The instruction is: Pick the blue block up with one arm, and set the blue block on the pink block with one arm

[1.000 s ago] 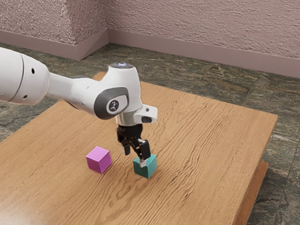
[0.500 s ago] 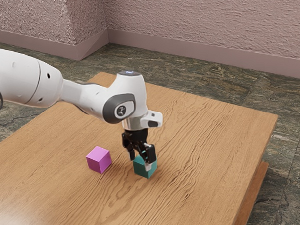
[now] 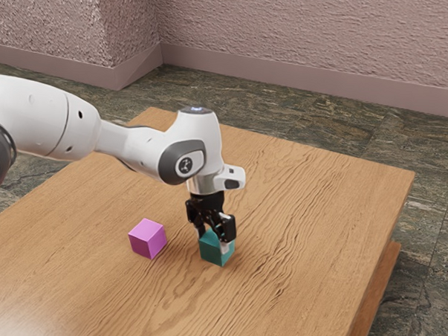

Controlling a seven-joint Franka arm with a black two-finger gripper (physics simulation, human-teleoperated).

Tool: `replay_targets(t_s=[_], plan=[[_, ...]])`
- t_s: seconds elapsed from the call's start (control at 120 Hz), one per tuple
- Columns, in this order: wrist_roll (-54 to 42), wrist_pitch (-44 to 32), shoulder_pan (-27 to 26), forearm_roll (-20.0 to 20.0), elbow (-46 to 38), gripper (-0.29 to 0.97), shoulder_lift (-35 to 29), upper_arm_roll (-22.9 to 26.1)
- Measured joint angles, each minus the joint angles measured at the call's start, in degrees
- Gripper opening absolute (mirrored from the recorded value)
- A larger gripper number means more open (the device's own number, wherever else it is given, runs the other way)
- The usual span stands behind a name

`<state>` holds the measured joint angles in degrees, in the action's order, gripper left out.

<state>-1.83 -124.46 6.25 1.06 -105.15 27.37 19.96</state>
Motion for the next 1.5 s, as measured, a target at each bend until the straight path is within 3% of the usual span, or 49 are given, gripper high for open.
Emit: replay_targets(t_s=[0.85,1.233,1.5], plan=[[3.0,0.0,-0.5,2.5,1.7,0.43,1.8,-0.4],[2.4,3.4,-0.1,4.1,-4.3,0.4,-5.8,0.6],[1.4,4.2,2.6,4.1,-11.2,0.36,-16.2,1.0]])
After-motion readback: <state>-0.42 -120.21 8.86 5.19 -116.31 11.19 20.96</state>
